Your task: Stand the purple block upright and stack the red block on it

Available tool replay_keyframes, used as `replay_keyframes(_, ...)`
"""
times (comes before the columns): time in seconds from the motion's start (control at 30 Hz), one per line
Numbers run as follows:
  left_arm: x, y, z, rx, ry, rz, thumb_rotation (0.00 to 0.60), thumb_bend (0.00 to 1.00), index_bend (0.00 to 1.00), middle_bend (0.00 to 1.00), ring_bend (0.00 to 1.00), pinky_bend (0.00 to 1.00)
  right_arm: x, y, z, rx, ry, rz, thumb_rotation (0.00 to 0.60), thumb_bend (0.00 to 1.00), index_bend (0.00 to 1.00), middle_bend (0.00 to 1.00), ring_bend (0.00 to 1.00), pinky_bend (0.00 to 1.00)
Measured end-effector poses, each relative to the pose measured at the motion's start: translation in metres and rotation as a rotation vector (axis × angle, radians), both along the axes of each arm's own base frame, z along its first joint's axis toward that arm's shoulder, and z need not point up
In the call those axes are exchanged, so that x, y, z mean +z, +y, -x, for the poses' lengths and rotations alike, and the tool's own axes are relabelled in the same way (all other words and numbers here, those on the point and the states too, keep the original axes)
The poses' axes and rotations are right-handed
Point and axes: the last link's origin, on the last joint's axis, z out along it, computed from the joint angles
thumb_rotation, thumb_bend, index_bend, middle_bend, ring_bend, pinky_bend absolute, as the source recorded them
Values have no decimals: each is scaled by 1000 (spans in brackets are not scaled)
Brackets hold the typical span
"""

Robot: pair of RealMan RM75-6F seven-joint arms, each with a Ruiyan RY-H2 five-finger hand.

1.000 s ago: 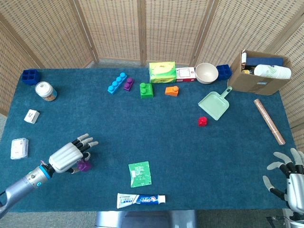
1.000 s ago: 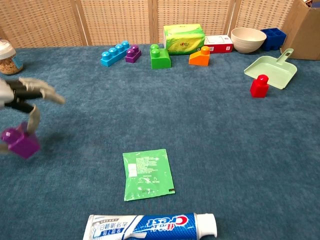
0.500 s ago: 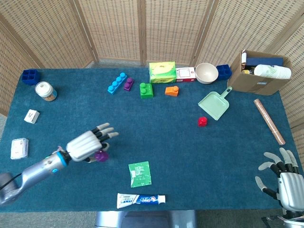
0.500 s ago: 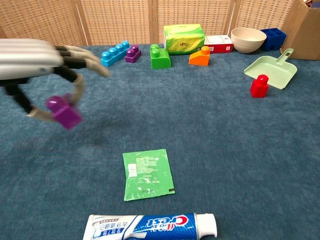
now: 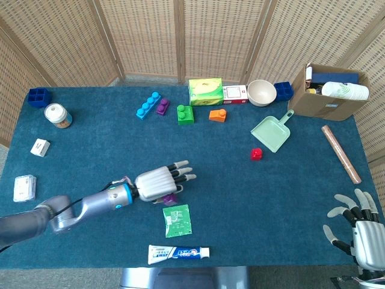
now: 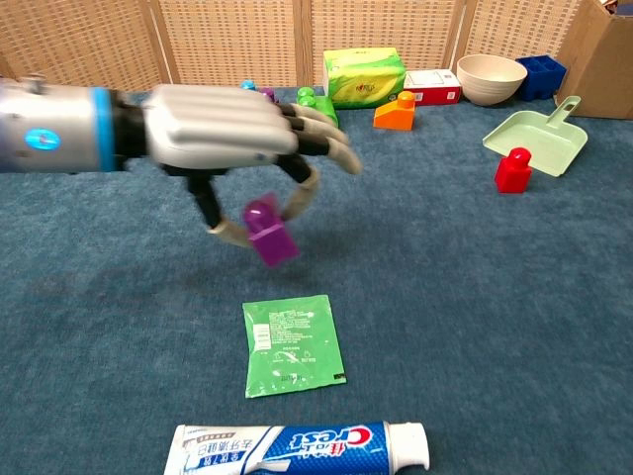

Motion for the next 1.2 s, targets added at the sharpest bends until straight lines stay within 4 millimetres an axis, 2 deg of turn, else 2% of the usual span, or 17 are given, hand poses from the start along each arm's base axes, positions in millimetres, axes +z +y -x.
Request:
replay_keyframes(0.3,-41,7,-48,-85,22,8,600,292,538,123,6,0,2,-2,1,4,-8,8,600,238,497,280,11,68)
replay_keyframes(0.5,-60,11,-67,-129,47,-10,600,292,506,117,1,0,6,-1,4,-5,-13,24,600,239,496,280,10,68)
replay_keyframes(0.73,-77,13,-78,-156,68,-28,600,291,459,110,0,0,12,2,7,-12,-16,44,600,238,495,280,10,68)
replay_keyframes(0.93,-89,17,-81,-145,87,-37,600,292,312,73,0,0,16,3,7,-13,-13,55,600,239,494,280,9,68)
replay_keyframes(1.1,-88,21,-85,-134,72,-50,600,293,186,26,0,0,19,5,7,-13,-12,64,600,239,492,280,7,67)
replay_keyframes(1.2,-80,25,-88,-126,48,-62,600,293,165,17,0,0,20,6,7,-13,-11,62,600,238,490,280,6,67)
